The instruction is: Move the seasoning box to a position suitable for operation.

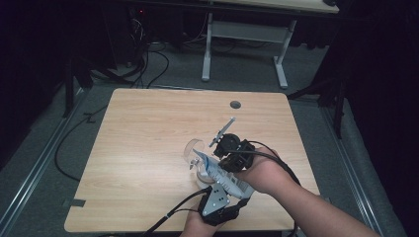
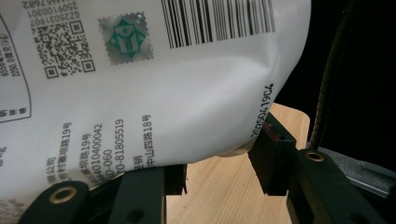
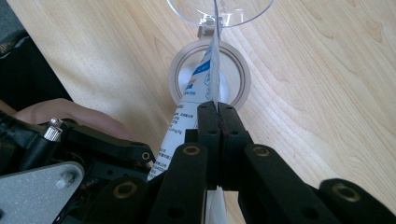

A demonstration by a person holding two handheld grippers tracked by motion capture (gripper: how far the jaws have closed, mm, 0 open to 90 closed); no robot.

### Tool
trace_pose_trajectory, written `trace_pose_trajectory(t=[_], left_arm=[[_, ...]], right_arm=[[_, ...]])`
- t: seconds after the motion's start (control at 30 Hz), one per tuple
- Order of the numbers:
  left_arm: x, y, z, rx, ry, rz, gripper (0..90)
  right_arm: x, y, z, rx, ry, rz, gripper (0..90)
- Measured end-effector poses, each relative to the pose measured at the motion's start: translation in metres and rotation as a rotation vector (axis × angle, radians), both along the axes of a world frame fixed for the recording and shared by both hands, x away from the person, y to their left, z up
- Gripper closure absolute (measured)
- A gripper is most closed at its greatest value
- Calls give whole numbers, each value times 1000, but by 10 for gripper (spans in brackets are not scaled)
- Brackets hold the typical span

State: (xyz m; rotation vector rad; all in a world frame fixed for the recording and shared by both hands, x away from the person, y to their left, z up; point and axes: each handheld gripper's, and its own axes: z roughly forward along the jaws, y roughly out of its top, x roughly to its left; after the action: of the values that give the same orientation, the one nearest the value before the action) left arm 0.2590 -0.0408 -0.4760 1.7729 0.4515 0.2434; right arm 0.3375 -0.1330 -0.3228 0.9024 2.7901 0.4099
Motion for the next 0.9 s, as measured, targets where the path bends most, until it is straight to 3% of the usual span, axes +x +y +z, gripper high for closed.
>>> trace_pose_trajectory(t=[0.9], left_arm=[[2,-3,3,-3,0,-4,607]], right_arm=[[1,-2,2,-4,-14,-9,899]])
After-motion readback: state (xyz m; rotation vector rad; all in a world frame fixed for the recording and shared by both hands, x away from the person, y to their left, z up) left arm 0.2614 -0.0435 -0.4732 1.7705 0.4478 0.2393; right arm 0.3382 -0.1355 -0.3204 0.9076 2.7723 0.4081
